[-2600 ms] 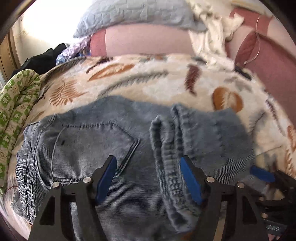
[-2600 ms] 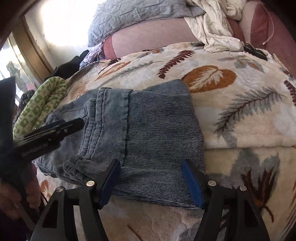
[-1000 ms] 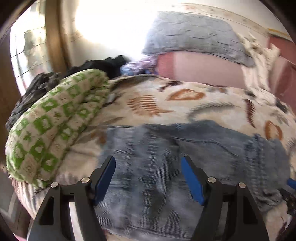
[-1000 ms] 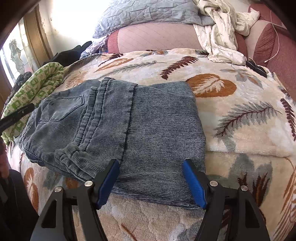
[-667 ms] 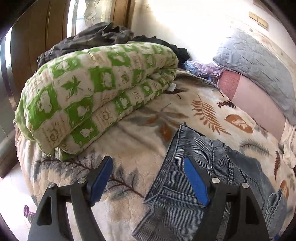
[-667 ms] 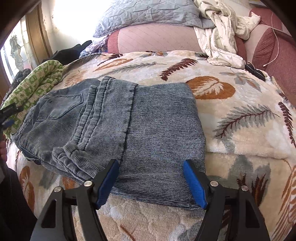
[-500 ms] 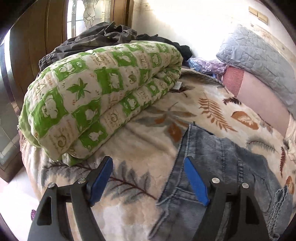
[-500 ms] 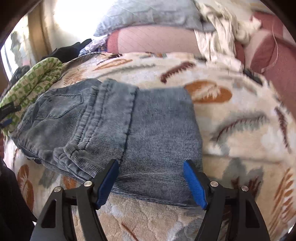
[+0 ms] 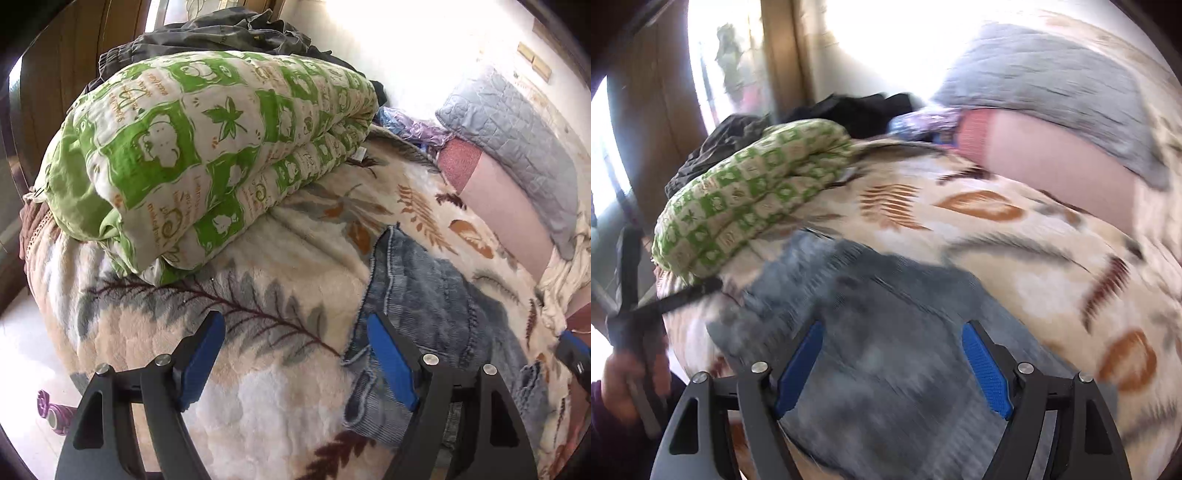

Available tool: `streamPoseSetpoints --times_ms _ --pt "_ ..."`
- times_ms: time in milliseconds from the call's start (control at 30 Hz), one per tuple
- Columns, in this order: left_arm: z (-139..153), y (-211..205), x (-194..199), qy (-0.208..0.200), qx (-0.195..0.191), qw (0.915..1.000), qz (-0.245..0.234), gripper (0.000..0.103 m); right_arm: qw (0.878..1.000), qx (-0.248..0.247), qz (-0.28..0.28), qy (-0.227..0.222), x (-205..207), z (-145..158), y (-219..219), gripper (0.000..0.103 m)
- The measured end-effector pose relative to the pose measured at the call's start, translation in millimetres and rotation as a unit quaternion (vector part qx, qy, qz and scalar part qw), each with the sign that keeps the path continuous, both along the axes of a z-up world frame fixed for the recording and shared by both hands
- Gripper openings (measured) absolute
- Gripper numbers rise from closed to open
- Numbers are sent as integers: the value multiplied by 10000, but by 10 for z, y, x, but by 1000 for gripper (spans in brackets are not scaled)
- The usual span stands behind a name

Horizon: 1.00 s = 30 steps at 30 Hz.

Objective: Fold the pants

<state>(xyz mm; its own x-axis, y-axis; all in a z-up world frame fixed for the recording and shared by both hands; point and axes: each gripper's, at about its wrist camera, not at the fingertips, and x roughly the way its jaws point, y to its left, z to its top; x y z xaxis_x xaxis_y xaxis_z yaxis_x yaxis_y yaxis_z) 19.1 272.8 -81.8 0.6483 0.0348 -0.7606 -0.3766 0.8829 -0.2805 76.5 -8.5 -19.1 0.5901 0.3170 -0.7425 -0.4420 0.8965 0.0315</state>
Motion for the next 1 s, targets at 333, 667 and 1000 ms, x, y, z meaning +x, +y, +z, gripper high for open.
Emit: streamPoseSetpoints --times_ms 333,667,1000 --pt "-16 -141 22 145 -166 9991 -370 80 9942 -571 811 409 675 -60 1406 81" --pt "-202 -168 67 446 -896 9914 -842 80 9821 -1109 925 1205 1180 -468 2066 81" --pt "-287 -281 143 446 -1114 9852 -1228 79 9708 -1634 764 1579 1404 -833 2238 81"
